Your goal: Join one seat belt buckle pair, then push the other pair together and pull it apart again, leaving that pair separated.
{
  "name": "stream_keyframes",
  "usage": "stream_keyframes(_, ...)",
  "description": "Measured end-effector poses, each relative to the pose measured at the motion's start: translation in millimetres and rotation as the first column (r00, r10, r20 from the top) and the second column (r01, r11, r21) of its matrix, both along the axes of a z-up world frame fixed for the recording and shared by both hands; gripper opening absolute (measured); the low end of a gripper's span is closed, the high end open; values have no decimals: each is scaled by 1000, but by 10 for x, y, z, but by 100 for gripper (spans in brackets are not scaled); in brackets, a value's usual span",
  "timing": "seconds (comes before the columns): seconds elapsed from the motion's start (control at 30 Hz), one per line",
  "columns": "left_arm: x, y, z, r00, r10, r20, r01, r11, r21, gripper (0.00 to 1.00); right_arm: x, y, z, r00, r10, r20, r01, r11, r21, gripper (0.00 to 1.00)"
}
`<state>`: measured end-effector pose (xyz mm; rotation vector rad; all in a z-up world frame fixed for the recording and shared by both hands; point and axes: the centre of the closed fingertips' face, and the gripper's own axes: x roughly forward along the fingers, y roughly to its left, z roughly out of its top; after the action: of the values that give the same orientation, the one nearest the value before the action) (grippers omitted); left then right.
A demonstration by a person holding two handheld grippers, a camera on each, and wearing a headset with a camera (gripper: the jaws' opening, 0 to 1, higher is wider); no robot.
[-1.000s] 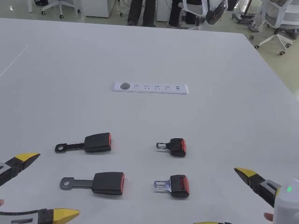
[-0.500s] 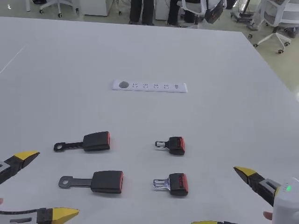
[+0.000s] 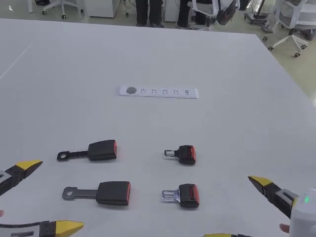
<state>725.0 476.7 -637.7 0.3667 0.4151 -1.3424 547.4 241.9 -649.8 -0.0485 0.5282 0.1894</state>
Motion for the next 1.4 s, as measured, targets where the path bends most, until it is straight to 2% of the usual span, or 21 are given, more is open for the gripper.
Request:
stream_keyframes(0.93,-36,-28,2,1000,-18,2,18,1000,3,99,-1,-73,23,1000,-3,1,3,1000,-14,99)
stream_keyframes(1.1,-13,-20,-14,999,-27,18,27,999,29,98,17,-102,54,1000,13,3,-13,999,-34,98)
stream_keyframes(1.23,25,-46,50,998,-45,33,43,998,35,98,41,-132,55,999,39,-7,-40,998,-55,98)
stream_keyframes(1.37,-3,-93,92,997,-75,15,75,996,40,97,73,-172,59,998,61,-16,-62,996,-67,97)
stream_keyframes(1.4,-3,-107,94,997,-79,20,78,996,44,97,81,-175,64,998,67,-19,-68,995,-70,97)
